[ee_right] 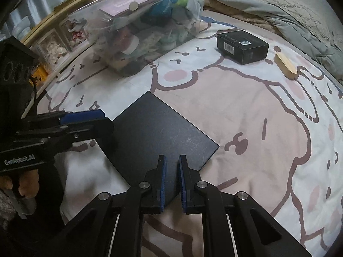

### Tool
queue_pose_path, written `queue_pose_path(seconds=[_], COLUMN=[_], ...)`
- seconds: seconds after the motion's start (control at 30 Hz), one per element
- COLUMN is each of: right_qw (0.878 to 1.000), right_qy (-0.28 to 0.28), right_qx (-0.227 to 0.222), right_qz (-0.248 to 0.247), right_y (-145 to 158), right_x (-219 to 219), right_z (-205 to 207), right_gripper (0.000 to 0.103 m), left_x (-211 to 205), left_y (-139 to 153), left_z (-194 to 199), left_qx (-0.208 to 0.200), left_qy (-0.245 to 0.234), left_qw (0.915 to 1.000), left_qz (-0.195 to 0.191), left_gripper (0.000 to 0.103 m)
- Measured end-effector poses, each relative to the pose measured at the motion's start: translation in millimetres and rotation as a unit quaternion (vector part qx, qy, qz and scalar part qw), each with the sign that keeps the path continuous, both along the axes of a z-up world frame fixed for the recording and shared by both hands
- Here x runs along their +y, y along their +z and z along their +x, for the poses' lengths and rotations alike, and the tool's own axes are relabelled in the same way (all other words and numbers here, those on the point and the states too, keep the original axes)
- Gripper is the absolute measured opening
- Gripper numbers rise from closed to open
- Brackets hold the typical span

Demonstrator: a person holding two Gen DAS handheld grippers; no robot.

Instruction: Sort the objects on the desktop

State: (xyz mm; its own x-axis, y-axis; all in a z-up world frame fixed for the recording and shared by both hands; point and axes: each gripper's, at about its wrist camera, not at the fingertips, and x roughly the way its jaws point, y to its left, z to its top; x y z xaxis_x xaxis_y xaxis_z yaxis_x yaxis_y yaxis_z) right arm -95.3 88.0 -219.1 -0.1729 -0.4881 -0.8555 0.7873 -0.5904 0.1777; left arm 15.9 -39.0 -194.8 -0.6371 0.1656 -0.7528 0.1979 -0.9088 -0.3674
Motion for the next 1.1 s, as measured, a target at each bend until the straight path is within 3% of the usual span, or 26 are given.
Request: queue_pose_path(seconds=[0.3,0.4,0.47,0.5,0.53,1.0,1.1], right_qw=[1.0,1.0,1.0,1.0,1.0,1.0,1.0], right_qy=[-0.012,-0.016,-0.014,-0.013,-0.012,-0.018,-0.017], right_qx=[-0.015,-0.018,-0.015,-0.013,-0.011,-0.01,-0.01], right_qz=[0.016,0.016,0.017,0.018,0.019,0.019,0.018], right_y=[-4,-4,-4,-4,-4,-6,-6], right_x=[6,9,9,9,8,12,12], right_z=[-3,-4,-4,-4,-3,-2,-3], right_gripper=[0.011,0.011,0.011,0.011,0.011,0.011,0.011], left_x=[-10,-15,-17,-18,-18,-10,-13], left_y=[7,11,10,9,9,-29,-38], left_z=[4,3,1,2,2,-7,-10], left_qx=[0.01,0.019,0.015,0.014,0.015,-0.059,-0.07], left_qy=[0.009,0.001,-0.002,-0.001,0.001,0.002,0.012], left_qw=[0.9999,0.9992,0.9984,0.9981,0.9978,0.9952,0.9924], left_qz=[0.008,0.035,0.054,0.059,0.064,0.078,0.1], left_gripper=[0.041,0.042,0.056,0.069,0.072,0.072,0.072])
